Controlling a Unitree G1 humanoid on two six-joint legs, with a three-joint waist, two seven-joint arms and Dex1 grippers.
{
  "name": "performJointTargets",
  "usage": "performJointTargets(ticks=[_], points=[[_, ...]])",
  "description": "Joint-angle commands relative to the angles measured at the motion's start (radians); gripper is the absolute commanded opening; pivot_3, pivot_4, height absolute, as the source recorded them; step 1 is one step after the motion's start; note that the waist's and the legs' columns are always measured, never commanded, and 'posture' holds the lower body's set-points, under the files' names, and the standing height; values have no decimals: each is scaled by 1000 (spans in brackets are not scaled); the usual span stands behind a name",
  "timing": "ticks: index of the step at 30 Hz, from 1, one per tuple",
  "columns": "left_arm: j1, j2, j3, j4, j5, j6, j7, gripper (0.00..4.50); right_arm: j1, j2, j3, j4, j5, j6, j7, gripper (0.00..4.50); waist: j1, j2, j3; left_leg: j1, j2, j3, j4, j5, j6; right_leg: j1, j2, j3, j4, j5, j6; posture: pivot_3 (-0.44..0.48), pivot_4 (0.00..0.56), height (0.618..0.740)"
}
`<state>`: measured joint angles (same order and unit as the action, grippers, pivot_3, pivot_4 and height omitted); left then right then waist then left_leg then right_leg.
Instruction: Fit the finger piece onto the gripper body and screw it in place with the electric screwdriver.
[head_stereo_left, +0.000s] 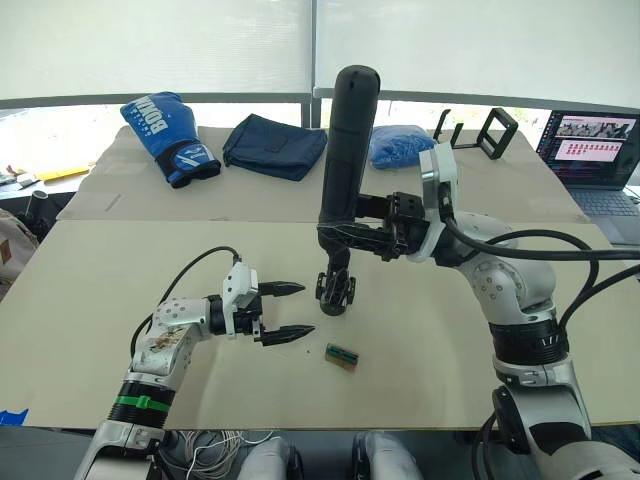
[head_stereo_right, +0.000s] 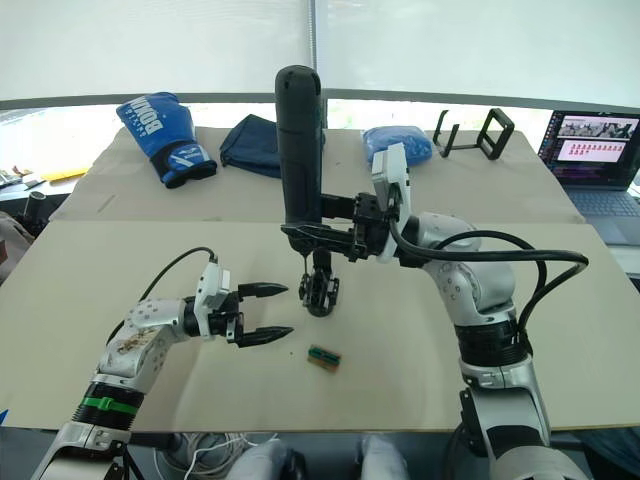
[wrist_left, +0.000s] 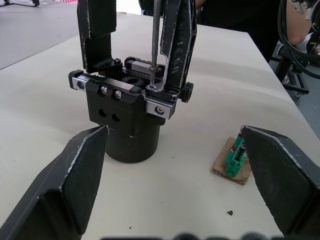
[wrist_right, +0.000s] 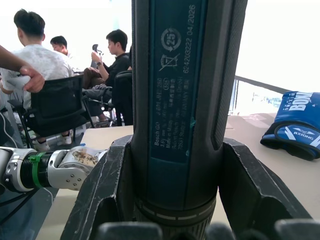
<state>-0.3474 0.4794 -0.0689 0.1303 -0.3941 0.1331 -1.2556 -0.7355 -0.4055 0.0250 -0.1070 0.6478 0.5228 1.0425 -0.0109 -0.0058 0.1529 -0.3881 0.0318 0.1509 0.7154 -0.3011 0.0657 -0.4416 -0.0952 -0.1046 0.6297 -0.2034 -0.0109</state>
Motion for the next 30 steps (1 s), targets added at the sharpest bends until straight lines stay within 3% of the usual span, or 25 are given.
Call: performJointTargets(ticks=[1, 30], points=[[-10, -1, 5, -11, -5, -19, 1, 4500, -35, -7, -30, -27, 12, -33, 8, 1940, 0, 0, 0, 0, 0, 0, 0, 0, 0, 0, 0, 0, 0, 0, 0, 0, 150, 740], [-29, -23, -3, -6, 2, -22, 18, 4500, -16, -8, -32, -40, 12, -3, 0, 1940, 0, 0, 0, 0, 0, 0, 0, 0, 0, 0, 0, 0, 0, 0, 0, 0, 150, 740]])
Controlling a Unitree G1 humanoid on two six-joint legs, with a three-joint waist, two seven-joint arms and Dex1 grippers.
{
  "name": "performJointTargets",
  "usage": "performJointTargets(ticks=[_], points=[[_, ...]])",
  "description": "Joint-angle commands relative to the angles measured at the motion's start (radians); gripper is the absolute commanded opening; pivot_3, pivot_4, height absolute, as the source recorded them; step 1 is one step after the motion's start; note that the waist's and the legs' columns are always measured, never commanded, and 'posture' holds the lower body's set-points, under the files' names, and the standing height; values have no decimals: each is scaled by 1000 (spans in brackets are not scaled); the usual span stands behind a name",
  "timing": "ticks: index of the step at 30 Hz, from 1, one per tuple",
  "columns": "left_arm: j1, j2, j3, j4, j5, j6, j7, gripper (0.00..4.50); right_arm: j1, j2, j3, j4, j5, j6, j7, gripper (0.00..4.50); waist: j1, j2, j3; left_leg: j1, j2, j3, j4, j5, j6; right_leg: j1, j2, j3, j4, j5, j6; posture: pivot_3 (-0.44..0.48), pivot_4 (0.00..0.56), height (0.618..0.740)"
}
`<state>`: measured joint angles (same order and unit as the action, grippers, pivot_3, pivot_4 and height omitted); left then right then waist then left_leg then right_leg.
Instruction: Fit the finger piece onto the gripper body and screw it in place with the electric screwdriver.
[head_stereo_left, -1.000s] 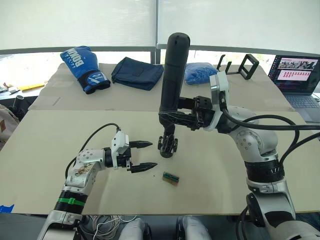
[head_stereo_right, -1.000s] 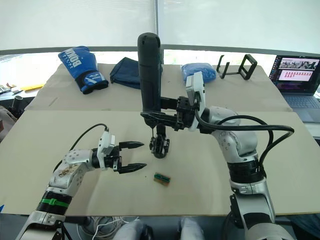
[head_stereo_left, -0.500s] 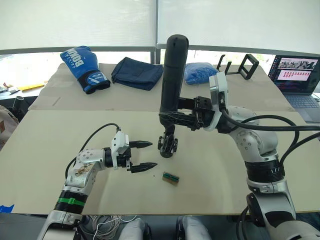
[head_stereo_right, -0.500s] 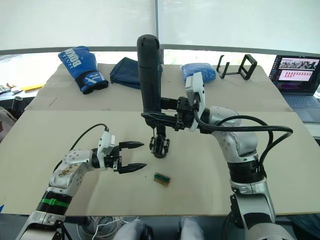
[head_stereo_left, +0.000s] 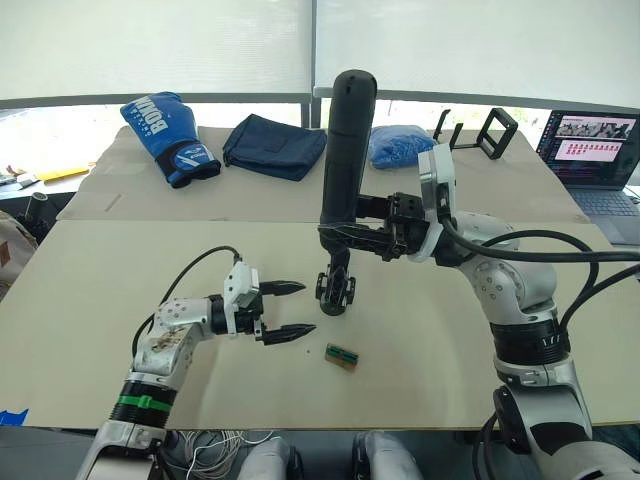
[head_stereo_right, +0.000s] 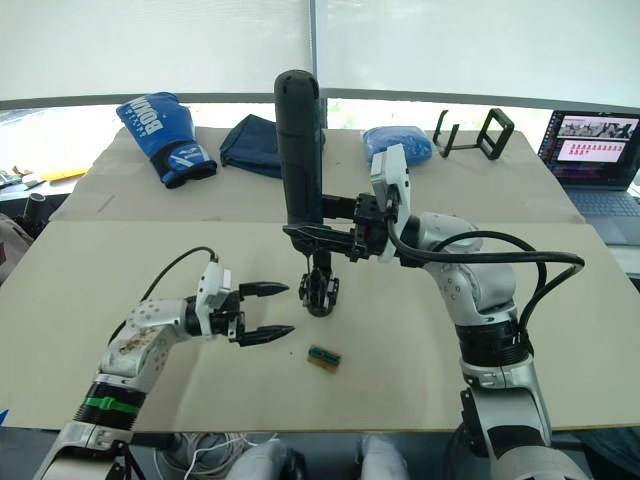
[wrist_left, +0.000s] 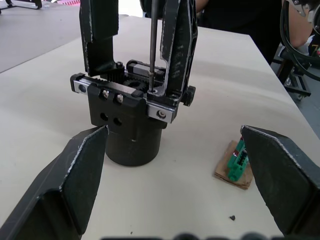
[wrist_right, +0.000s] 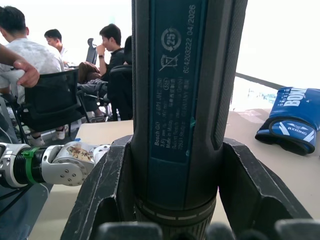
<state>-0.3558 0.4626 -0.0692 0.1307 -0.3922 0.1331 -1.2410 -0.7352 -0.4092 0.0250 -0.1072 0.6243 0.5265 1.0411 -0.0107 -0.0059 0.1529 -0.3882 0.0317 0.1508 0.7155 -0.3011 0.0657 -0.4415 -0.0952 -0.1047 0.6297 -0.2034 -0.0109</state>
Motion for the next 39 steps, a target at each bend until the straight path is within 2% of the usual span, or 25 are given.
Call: performJointTargets(ticks=[1, 19, 39], points=[[-23, -7, -5, -4, 3, -22, 3, 4500, -17, -6, -32, -39, 37, -4, 2, 1940, -1, 0, 0, 0, 0, 0, 0, 0, 0, 0, 0, 0, 0, 0, 0, 0, 150, 740], [-92, -57, -41, 85, 51, -60, 19, 4500, -14, -12, -29, -35, 39, 2, 0, 1940, 0, 0, 0, 0, 0, 0, 0, 0, 0, 0, 0, 0, 0, 0, 0, 0, 150, 740], [-87, -63, -41, 90, 51, -61, 13, 4500, -52, -8, -35, 12, 37, 3, -2, 1940, 1, 0, 0, 0, 0, 0, 0, 0, 0, 0, 0, 0, 0, 0, 0, 0, 150, 740]])
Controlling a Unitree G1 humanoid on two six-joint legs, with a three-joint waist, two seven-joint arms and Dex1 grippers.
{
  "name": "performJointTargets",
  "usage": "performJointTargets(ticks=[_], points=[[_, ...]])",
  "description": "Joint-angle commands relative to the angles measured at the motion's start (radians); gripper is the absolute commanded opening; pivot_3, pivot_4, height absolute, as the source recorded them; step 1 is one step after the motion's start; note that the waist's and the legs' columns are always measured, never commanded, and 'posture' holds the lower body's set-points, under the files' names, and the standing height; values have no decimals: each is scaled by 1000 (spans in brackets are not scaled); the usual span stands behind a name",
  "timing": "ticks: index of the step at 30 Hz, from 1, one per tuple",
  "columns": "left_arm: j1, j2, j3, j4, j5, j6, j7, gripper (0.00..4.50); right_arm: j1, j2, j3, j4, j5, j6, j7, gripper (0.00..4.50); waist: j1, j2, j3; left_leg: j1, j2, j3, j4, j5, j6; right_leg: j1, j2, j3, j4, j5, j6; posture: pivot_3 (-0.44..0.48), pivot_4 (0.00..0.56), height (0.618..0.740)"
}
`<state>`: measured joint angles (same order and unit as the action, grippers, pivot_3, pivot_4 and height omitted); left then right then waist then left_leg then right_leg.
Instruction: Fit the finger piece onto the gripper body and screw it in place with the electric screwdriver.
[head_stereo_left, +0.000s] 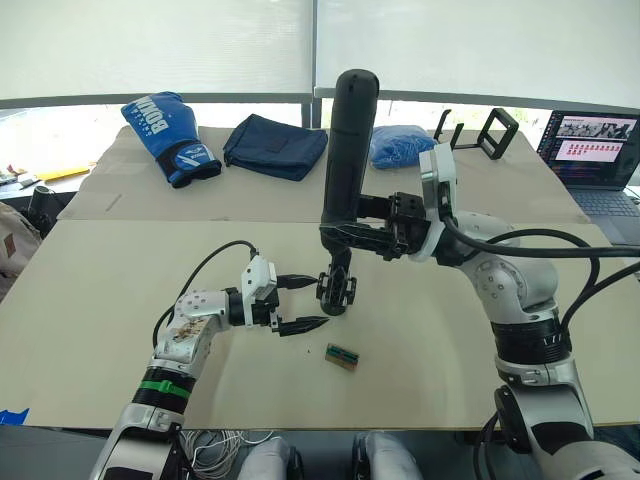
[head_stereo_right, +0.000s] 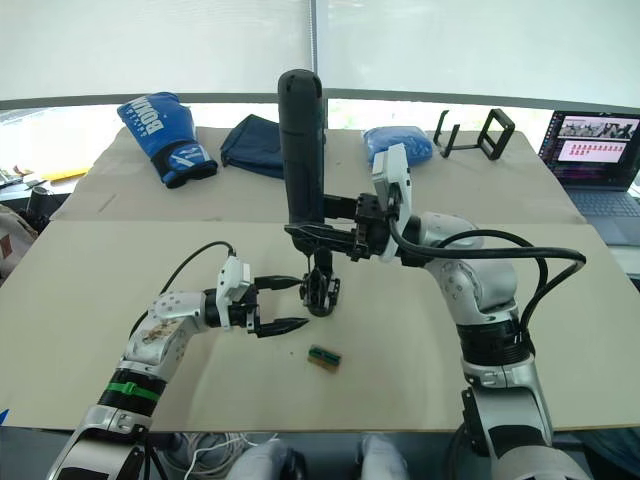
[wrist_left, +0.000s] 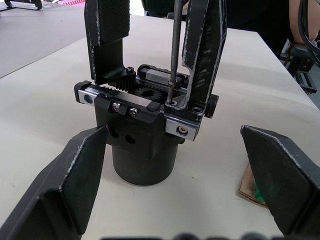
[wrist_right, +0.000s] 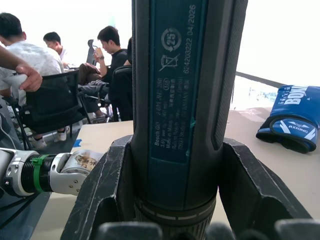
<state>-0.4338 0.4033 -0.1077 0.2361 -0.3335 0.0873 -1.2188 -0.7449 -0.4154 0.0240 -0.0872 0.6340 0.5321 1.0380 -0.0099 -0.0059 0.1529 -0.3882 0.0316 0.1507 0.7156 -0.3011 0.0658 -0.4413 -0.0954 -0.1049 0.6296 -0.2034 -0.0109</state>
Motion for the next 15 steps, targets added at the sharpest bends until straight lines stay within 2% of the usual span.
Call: performJointTargets(ticks=[1, 15], points=[[-8, -4, -2, -16, -8, -15, -10, 4500, -46, -2, -35, -4, 29, -1, 2, 1940, 0, 0, 0, 0, 0, 0, 0, 0, 0, 0, 0, 0, 0, 0, 0, 0, 150, 740], [8, 0, 1, -27, -13, -14, -13, 4500, -65, -2, -41, 7, 58, 43, 6, 1940, 0, 0, 0, 0, 0, 0, 0, 0, 0, 0, 0, 0, 0, 0, 0, 0, 150, 740]])
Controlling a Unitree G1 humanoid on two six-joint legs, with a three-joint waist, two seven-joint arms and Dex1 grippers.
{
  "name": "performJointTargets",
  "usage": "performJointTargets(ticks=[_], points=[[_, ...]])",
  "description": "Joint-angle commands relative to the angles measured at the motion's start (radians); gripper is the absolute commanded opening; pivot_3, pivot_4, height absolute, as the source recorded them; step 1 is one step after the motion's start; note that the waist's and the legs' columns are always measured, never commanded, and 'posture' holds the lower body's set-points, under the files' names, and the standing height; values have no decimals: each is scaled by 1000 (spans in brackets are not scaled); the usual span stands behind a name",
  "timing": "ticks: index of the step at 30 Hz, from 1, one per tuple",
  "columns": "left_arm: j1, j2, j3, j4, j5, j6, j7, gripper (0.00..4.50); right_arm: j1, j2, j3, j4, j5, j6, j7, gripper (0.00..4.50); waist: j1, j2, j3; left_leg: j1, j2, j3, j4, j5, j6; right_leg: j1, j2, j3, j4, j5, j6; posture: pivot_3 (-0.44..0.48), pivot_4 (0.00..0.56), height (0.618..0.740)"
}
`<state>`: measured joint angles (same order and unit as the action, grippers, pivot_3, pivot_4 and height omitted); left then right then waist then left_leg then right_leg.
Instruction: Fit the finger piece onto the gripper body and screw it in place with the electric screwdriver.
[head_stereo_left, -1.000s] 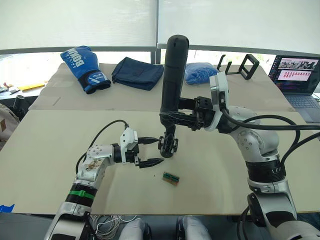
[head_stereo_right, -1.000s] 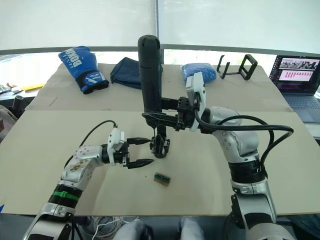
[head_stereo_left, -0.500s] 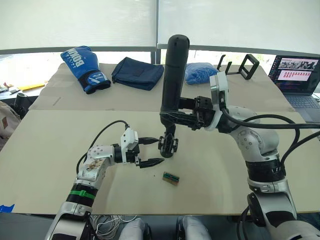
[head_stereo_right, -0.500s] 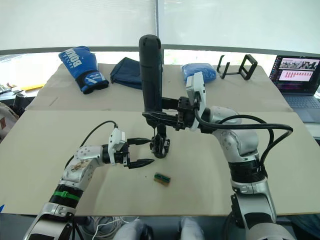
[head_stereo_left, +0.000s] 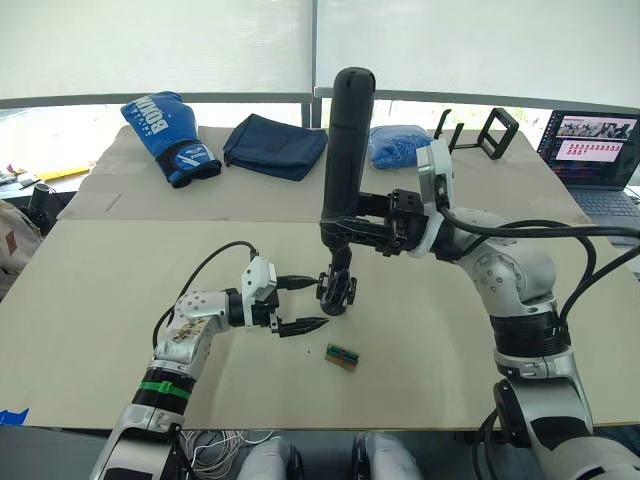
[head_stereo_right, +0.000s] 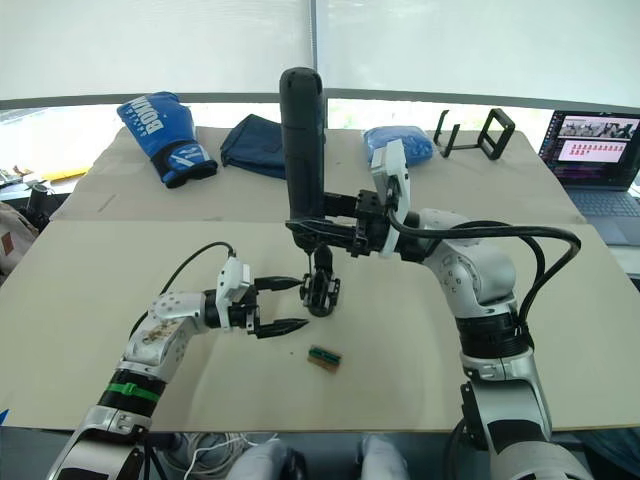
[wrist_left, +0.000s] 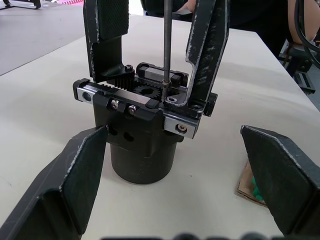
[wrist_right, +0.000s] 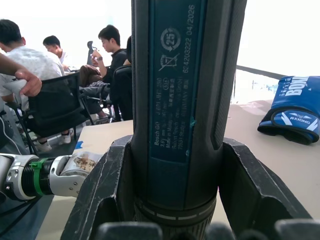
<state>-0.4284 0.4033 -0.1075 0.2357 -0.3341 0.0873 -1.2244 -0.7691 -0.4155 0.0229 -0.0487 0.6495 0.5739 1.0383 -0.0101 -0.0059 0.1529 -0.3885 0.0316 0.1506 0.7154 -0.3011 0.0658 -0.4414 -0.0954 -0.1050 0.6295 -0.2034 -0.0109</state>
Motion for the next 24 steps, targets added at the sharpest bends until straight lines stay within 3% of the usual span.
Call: performJointTargets(ticks=[1, 24], points=[[3, -1, 1, -27, -12, -14, -7, 4500, -41, -2, -41, -32, 44, 3, 6, 1940, 0, 0, 0, 0, 0, 0, 0, 0, 0, 0, 0, 0, 0, 0, 0, 0, 150, 740], [3, -8, 1, -17, -9, -21, -6, 4500, -61, 11, -62, -25, 75, 24, -16, 1940, 0, 0, 0, 0, 0, 0, 0, 0, 0, 0, 0, 0, 0, 0, 0, 0, 150, 740]])
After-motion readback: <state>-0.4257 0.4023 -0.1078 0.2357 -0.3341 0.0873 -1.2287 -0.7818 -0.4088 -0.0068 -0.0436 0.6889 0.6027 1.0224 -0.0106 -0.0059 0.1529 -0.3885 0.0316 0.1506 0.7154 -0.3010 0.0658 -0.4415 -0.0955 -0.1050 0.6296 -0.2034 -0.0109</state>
